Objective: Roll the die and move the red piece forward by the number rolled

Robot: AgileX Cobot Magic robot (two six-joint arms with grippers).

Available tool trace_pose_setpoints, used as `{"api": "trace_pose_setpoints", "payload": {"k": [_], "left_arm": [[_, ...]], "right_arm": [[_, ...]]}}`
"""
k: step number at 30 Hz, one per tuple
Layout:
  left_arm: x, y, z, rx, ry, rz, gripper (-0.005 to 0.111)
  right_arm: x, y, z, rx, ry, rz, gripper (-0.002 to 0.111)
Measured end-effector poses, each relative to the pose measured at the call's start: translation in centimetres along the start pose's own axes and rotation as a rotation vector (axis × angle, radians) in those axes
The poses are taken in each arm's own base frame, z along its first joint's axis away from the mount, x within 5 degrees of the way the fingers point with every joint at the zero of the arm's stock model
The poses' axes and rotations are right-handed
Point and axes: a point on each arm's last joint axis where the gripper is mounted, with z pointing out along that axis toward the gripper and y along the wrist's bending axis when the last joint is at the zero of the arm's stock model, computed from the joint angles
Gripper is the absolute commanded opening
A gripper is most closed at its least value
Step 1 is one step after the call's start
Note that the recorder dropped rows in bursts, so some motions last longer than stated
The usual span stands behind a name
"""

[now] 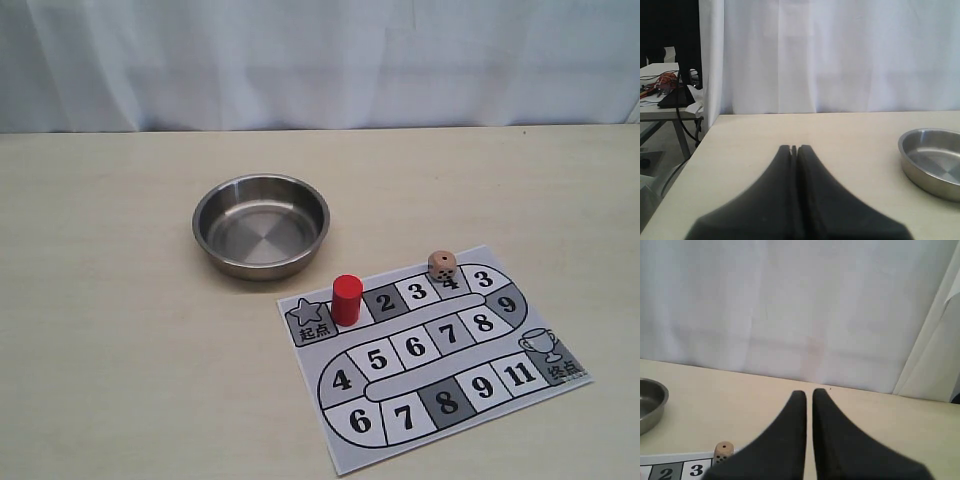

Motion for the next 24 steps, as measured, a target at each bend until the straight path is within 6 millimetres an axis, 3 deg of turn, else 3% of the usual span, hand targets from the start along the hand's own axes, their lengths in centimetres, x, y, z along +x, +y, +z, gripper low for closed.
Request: {"api": "trace_pose_setpoints", "payload": {"k": [9,24], "left_arm": [[0.0,0.0,0.0,0.0,0.0,0.0,0.0],[0.0,0.0,0.0,0.0,0.0,0.0,0.0]], "right_arm": [[4.5,0.8,1.3,-0.001,-0.003,0.0,0.004],[5.3,1.0,1.4,-0.017,0.06,0.076,0.004]]}}
